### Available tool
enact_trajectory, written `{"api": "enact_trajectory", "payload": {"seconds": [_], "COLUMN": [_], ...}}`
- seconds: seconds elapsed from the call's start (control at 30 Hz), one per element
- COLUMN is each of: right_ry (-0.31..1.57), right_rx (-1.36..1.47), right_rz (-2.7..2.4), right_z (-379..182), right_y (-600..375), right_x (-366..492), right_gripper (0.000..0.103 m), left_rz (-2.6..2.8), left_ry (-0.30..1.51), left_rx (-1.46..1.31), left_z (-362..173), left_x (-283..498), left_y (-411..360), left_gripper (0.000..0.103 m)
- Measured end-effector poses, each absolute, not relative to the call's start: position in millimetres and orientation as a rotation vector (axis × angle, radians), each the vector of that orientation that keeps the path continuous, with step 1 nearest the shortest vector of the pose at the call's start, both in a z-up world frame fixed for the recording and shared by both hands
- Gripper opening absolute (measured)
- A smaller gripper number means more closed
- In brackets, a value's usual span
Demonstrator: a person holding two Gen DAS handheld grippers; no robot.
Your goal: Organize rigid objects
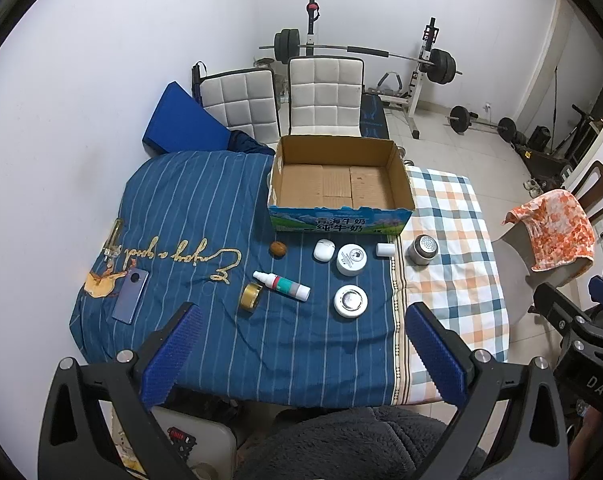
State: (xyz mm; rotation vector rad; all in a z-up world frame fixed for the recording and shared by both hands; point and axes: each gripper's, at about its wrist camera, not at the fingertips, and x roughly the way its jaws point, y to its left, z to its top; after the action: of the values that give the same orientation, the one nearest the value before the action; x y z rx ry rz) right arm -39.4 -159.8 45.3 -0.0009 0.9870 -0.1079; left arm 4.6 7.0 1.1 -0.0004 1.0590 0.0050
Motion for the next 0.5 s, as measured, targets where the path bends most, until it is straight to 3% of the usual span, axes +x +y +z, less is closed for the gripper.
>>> {"api": "enact_trajectory", "payload": {"seconds": [0.5], "right_ry": [1.000], "right_rx": [0.031], "right_rz": [-0.109], "right_z": [45.2], "right_y": [-157.3], "right_x": [-32.1], "right_gripper": [0.100], "left_rz": [0.017], "left_ry": [1.049], "left_rx": [0.004], "left_z": [0.7], "left_x": [6.6], "left_y": [6.0], "left_gripper": [0.103]}}
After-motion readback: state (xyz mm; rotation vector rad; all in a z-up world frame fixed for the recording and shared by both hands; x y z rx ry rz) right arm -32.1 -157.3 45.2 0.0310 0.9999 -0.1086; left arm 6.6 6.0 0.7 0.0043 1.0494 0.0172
